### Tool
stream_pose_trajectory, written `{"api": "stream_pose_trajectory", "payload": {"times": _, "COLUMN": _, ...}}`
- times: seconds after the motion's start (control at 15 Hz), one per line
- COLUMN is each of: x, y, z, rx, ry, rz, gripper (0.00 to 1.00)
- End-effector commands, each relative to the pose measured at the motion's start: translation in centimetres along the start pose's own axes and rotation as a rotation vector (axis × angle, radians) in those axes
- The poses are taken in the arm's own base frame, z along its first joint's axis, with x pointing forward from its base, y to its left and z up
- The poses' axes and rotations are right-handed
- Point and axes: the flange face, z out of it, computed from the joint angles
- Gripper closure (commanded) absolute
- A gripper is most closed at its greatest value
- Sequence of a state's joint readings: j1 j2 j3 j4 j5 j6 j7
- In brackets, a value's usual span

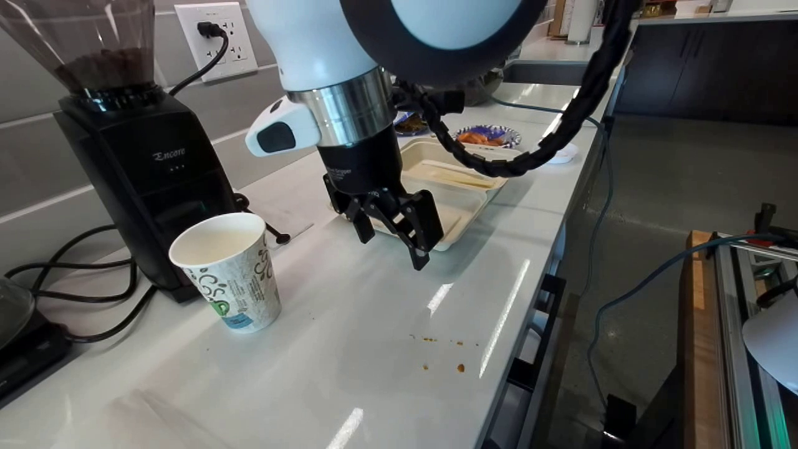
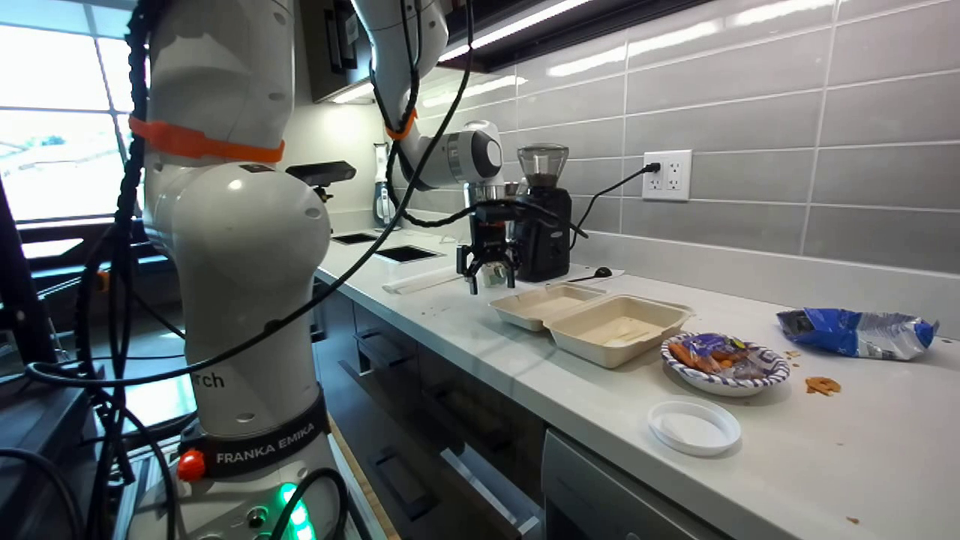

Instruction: Close the food pack.

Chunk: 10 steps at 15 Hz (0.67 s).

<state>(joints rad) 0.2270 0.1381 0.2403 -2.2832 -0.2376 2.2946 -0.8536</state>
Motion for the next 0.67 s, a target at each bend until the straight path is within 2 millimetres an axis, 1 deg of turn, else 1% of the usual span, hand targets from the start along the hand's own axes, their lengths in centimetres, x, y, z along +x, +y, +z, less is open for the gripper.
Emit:
{"api": "stream_pose_trajectory", "payload": {"times": 0.0, "x": 1.2, "y": 0.8, "z": 0.9, "rx": -0.005, "ry": -0.059, "rz": -0.009, "gripper": 0.00}}
{"api": "stream_pose_trajectory", "payload": {"times": 0.27, "x": 1.6, "y": 1.4, "z": 2.0, "rx": -0.002, "ry": -0.099, "rz": -0.015, "gripper": 0.00}}
{"api": "stream_pose_trajectory", "payload": {"times": 0.6, "x": 1.3, "y": 2.4, "z": 2.0, "rx": -0.015, "ry": -0.182, "rz": -0.002, "gripper": 0.00}}
